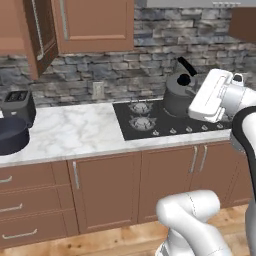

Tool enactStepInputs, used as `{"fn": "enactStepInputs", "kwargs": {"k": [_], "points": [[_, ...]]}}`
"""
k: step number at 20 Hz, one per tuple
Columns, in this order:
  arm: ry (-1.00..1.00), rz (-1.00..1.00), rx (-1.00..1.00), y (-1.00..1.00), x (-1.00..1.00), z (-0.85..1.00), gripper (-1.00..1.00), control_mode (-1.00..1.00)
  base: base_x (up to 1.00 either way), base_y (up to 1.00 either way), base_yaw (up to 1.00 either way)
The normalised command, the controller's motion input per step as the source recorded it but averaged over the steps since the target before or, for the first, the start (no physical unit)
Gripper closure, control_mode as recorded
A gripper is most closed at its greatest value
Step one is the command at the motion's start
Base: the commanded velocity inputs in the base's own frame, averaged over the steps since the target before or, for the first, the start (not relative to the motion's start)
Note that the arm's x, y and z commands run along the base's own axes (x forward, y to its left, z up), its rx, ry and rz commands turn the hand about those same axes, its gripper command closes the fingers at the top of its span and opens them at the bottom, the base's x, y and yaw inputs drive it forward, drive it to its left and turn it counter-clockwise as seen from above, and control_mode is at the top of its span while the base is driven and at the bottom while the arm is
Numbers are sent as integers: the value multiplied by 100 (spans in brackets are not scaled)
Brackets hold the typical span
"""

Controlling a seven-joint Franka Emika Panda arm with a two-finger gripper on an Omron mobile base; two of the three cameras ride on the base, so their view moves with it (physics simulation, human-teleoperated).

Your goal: Pick the kettle from the cabinet and place it on a stove burner. Then pick the pot from the counter and place it on another stove burner. Finally, turn both burners on.

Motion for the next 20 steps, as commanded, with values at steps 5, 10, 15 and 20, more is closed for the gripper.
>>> {"fn": "enactStepInputs", "kwargs": {"k": [5,10,15,20], "points": [[0,0,0,0,0,0,100,100,57,-55,4],[0,0,0,0,0,0,100,100,49,-55,5],[0,0,0,0,0,0,100,100,47,-52,5],[0,0,0,0,0,0,100,100,55,-38,3]]}}
